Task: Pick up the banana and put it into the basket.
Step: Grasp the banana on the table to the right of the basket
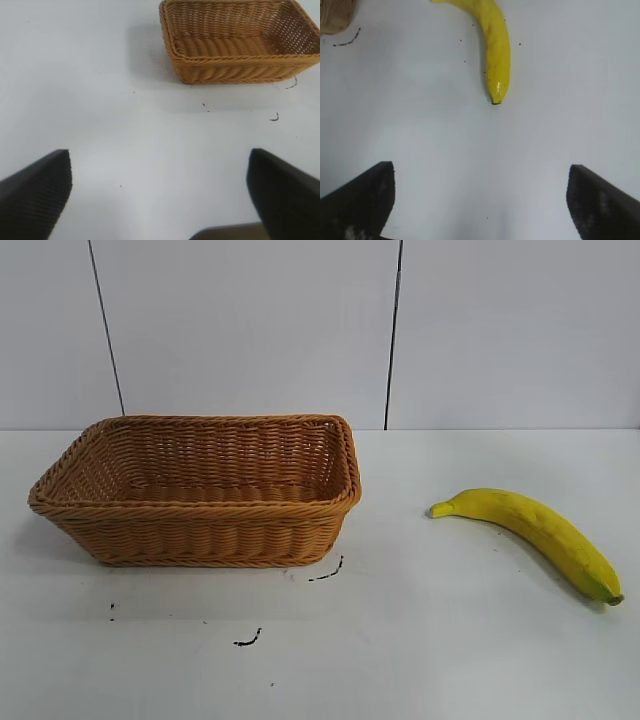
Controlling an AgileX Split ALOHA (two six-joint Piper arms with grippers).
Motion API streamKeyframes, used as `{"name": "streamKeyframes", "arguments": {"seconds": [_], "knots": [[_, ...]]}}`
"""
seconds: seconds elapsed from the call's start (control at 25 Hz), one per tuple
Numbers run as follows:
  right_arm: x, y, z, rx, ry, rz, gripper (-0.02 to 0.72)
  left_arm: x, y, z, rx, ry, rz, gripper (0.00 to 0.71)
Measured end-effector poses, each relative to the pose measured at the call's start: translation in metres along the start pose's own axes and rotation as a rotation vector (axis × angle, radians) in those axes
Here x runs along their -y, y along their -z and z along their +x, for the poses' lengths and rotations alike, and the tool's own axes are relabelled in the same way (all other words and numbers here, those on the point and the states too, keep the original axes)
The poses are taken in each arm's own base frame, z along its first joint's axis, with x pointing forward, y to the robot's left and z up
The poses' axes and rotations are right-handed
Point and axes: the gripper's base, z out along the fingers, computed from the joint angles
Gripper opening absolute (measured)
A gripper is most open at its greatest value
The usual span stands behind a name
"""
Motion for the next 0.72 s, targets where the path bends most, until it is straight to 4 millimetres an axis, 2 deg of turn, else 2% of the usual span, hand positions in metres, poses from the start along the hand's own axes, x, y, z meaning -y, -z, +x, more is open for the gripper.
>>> {"name": "streamKeyframes", "arguments": {"seconds": [0.16, 0.4, 0.52, 0.72], "knots": [[0.01, -0.032, -0.038, -0.059, 0.068, -0.019, 0.645, 0.0, 0.0, 0.0, 0.0, 0.0, 0.0, 0.69], [0.019, -0.078, -0.08, -0.042, 0.124, -0.054, 0.645, 0.0, 0.0, 0.0, 0.0, 0.0, 0.0, 0.69], [0.022, -0.105, -0.09, -0.051, 0.119, -0.062, 0.645, 0.0, 0.0, 0.0, 0.0, 0.0, 0.0, 0.69], [0.018, -0.157, -0.09, -0.13, 0.128, -0.09, 0.645, 0.0, 0.0, 0.0, 0.0, 0.0, 0.0, 0.69]]}}
